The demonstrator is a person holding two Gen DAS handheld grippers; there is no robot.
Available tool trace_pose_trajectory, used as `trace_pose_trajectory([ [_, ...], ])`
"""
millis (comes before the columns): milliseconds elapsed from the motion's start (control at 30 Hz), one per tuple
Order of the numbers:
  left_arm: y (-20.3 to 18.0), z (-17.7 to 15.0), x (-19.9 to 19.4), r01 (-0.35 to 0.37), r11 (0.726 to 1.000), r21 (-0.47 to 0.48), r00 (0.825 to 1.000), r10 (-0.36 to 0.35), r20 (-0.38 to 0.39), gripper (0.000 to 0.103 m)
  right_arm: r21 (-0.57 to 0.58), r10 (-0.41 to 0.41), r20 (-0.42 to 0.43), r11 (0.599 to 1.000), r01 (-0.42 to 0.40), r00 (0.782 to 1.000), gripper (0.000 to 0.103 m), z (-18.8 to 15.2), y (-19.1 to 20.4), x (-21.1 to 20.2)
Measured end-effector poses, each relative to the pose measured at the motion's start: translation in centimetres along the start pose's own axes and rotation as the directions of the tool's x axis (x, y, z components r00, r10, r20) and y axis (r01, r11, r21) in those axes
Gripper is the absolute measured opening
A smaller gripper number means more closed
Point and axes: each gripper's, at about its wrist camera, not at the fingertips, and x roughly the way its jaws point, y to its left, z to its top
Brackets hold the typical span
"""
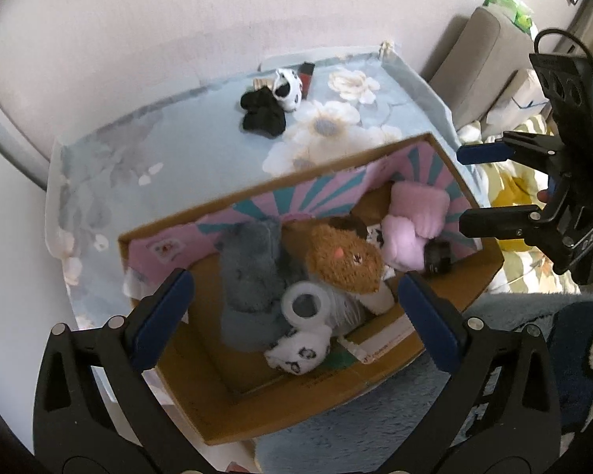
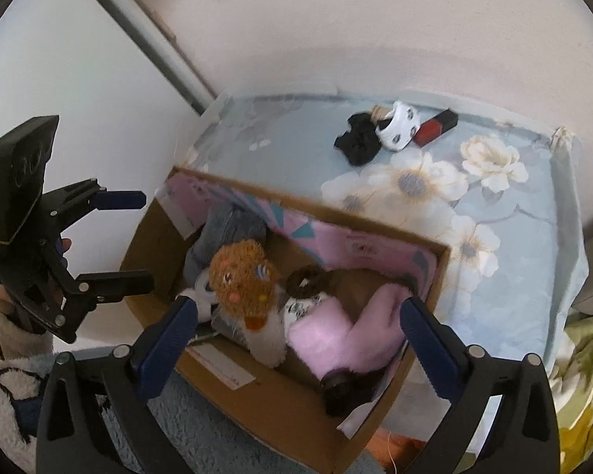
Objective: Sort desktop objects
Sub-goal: 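Carry the tape roll and black jar into the cardboard box and release both, then move both grippers back over the tray toward the black scrunchie and white sock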
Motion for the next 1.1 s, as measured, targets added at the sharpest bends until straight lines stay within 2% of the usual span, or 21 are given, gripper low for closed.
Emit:
trace_pose_trajectory([
  [267,1.4,2.8,-1.7,-0.005,0.999,0.035,0.999,0.003,0.053,0.103,-0.029,-0.084,0.059,0.996,0.086,0.995,0.102,2.1,-0.9,-1.6],
  [433,1.5,4.2,-1.9,-0.01,0.998,0.059,0.998,0.006,0.064,0.103,-0.063,-0.125,0.037,0.99,0.127,0.991,0.102,3.0,-1.0,-1.9],
  [567,2.3,5.6,-2.1,-0.034,0.998,0.052,0.995,0.029,0.091,0.103,-0.072,-0.168,0.076,0.982,0.173,0.983,0.102,3.8,-1.3,-2.7],
  [700,3.3,8.6,-2.3,-0.059,0.996,0.071,0.991,0.05,0.125,0.103,-0.078,-0.217,0.107,0.971,0.226,0.97,0.102,5.8,-2.3,-3.4],
  [833,3.6,12.1,-1.0,-0.062,0.988,0.14,0.994,0.048,0.099,0.103,-0.102,-0.238,0.116,0.963,0.25,0.964,0.102,8.2,-3.6,-3.5],
  [933,3.4,14.4,0.7,-0.028,0.972,0.233,0.997,0.011,0.071,0.103,-0.172,-0.249,0.124,0.948,0.268,0.96,0.102,9.9,-4.3,-3.1],
  [1000,3.1,15.8,2.6,-0.015,0.953,0.302,0.998,-0.004,0.061,0.103,-0.226,-0.232,0.139,0.939,0.259,0.963,0.102,10.8,-5.2,-2.6],
  [1100,2.7,17.2,7.1,0.015,0.926,0.377,1.0,-0.018,0.003,0.103,-0.253,-0.242,0.139,0.929,0.271,0.96,0.102,12.2,-7.5,-0.4],
])
